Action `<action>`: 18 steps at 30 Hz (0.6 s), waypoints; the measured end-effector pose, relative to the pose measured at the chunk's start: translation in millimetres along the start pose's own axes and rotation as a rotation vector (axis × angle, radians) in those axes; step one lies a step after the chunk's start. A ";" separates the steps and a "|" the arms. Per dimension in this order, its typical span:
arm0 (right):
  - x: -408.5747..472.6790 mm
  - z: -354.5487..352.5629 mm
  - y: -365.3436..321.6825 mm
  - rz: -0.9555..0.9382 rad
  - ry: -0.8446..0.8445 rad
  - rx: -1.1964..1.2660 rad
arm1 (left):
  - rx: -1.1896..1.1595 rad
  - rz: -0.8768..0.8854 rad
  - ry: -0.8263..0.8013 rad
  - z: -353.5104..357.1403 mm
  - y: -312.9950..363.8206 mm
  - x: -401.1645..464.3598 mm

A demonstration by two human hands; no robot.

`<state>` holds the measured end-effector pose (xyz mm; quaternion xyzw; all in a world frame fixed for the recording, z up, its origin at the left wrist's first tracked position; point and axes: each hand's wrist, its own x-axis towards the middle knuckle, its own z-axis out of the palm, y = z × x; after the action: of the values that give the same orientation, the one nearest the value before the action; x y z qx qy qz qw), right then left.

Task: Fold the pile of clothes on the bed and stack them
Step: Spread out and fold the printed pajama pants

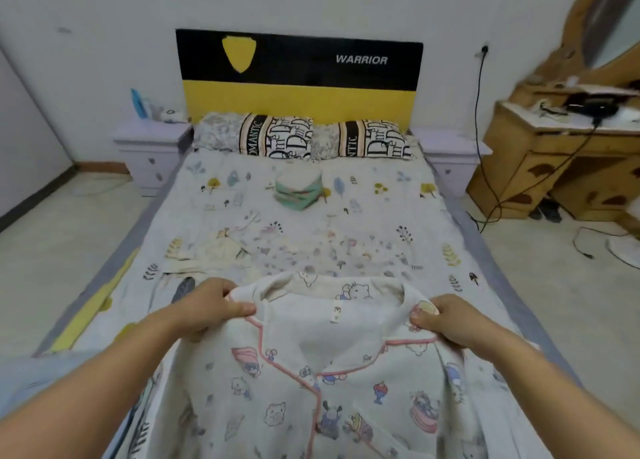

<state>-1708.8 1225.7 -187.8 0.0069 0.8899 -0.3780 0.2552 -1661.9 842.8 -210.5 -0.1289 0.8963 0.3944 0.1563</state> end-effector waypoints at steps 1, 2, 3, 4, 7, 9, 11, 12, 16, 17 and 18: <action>14.4 11.2 12.8 0.015 0.018 -0.021 | 0.020 -0.019 -0.037 11.7 -11.0 11.1; 29.2 20.8 24.0 0.030 0.035 -0.037 | 0.052 -0.037 -0.078 21.4 -21.2 22.6; 43.5 28.8 33.2 0.042 0.046 -0.049 | 0.090 -0.053 -0.120 29.5 -30.6 33.7; 57.6 35.4 41.1 0.056 0.057 -0.061 | 0.108 -0.071 -0.155 36.3 -38.7 44.3; 102.5 50.0 56.8 0.069 0.125 -0.128 | 0.149 -0.054 -0.119 54.8 -55.9 80.5; 134.2 57.4 65.4 0.045 0.200 -0.160 | 0.223 0.000 0.024 67.6 -58.8 107.1; 165.4 64.0 71.1 0.032 0.267 -0.176 | 0.261 0.025 0.148 79.9 -58.1 135.2; 180.0 67.1 73.1 0.036 0.288 -0.182 | 0.273 0.031 0.194 85.4 -58.0 149.8; 239.1 74.9 81.8 0.006 0.442 -0.255 | 0.295 0.079 0.402 106.8 -63.7 206.6; 252.4 76.2 83.7 -0.013 0.498 -0.264 | 0.298 0.083 0.465 111.9 -65.6 220.0; 264.9 78.1 85.7 -0.027 0.539 -0.274 | 0.299 0.084 0.520 117.4 -66.9 232.7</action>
<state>-1886.5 1186.2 -412.5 0.0608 0.9683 -0.2423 0.0035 -1830.8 861.6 -419.1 -0.1641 0.9590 0.2178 -0.0775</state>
